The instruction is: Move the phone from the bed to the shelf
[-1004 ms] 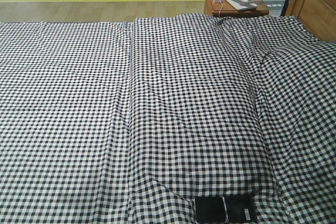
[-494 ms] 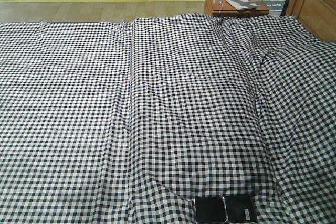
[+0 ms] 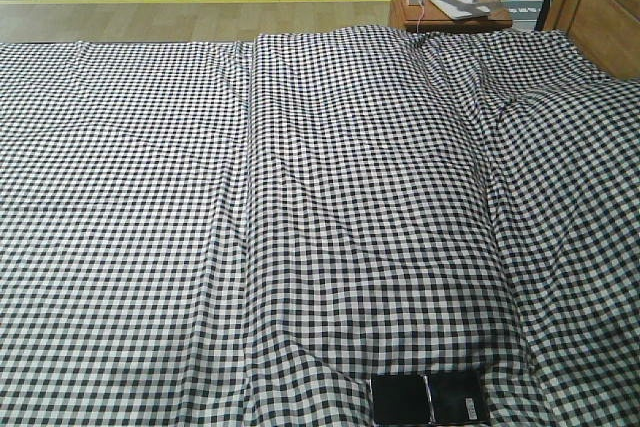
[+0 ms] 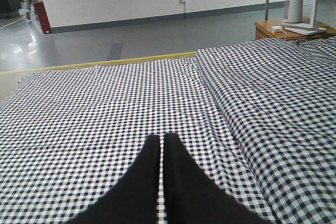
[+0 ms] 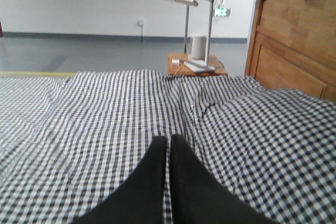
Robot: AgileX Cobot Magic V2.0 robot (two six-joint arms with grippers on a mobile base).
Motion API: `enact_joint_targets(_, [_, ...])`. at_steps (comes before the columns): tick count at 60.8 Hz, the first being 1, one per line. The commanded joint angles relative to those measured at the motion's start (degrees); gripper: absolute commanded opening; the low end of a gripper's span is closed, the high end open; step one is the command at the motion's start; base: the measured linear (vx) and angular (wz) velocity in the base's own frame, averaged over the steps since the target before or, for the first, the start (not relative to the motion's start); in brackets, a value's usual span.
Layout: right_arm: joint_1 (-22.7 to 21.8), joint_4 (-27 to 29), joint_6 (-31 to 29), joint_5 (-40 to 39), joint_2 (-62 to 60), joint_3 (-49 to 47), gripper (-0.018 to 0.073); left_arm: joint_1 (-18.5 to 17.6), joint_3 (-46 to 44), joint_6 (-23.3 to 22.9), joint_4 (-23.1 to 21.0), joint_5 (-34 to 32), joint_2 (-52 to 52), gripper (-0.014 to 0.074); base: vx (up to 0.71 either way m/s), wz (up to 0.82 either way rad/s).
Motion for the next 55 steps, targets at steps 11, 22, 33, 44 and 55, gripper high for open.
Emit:
enact_joint_targets(11, [-0.17, -0.62, -0.55, -23.44, -0.31, -0.55, -0.0004, -0.02, -1.46, -0.22, -0.26, -4.03, -0.55, 0.0001, 0.00, 0.00])
enact_joint_targets(22, [-0.17, -0.62, -0.73, -23.64, -0.31, -7.95, -0.0004, -0.02, -1.46, -0.22, -0.26, -4.03, -0.55, 0.0001, 0.00, 0.00])
enact_joint_targets(33, [-0.17, -0.62, -0.67, -16.91, 3.05, -19.18, -0.0004, -0.02, -1.46, -0.22, -0.26, -4.03, -0.55, 0.0001, 0.00, 0.00])
enact_joint_targets(44, [-0.17, -0.57, 0.05, -8.88, 11.78, -29.98, 0.0010, -0.02, -1.46, -0.22, -0.26, -4.03, -0.55, 0.0001, 0.00, 0.00])
enact_joint_targets(55, [-0.17, -0.58, 2.00, 0.63, 22.71, -40.46, 0.0055, -0.02, -1.46, -0.22, -0.26, -4.03, -0.55, 0.0001, 0.00, 0.00])
